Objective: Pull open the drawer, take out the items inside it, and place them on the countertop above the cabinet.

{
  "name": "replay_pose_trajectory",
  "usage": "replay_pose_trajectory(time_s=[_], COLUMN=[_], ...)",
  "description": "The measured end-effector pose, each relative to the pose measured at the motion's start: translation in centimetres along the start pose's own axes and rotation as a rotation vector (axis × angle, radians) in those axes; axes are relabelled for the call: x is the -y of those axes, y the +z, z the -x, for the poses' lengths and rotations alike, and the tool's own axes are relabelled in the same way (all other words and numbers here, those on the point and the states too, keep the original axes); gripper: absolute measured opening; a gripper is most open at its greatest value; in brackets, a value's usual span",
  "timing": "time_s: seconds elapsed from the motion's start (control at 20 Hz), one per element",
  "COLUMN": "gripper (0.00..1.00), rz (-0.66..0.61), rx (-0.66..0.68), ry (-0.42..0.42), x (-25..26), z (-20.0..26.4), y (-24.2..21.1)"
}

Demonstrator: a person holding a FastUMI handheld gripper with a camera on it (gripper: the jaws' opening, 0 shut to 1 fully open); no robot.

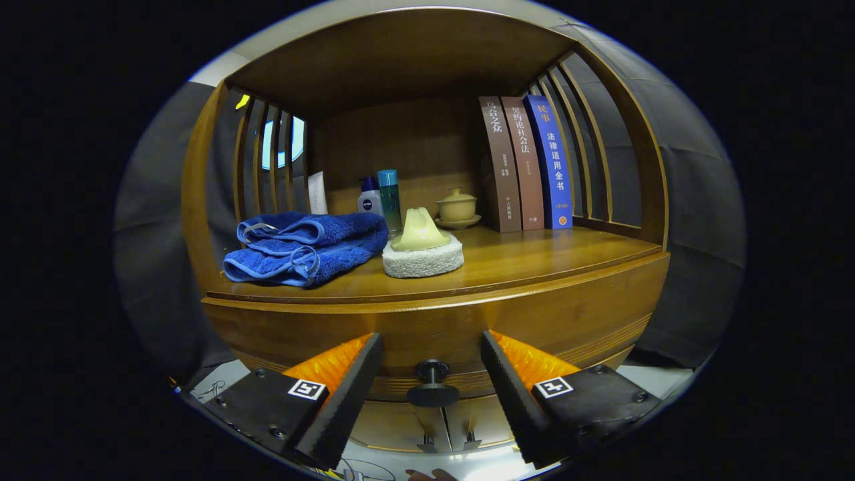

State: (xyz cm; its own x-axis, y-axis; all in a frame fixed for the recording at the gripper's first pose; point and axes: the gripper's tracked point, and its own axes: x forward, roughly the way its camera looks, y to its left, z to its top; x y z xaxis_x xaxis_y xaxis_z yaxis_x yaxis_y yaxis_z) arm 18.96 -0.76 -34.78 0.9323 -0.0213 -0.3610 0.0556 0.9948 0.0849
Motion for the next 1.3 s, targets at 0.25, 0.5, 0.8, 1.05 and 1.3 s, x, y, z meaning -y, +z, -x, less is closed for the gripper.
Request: replay_pose_trajectory(time_s=[0.25,0.5,0.8,1.05,1.3], gripper=[1.00,1.00,0.99,0.99,0.99], rz=[0.001,0.019,0.052,0.059,0.074], rx=[0.011,0.039,0.122,0.195,0.210], ry=[0.022,0.050,0.085,0.089,0.101], x=[-0.4,-1.0,-2.5,-3.8,-4.6], z=[1.5,5.9,12.4,17.2,21.2], y=[1.1,4.2,12.8,21.3,25.5])
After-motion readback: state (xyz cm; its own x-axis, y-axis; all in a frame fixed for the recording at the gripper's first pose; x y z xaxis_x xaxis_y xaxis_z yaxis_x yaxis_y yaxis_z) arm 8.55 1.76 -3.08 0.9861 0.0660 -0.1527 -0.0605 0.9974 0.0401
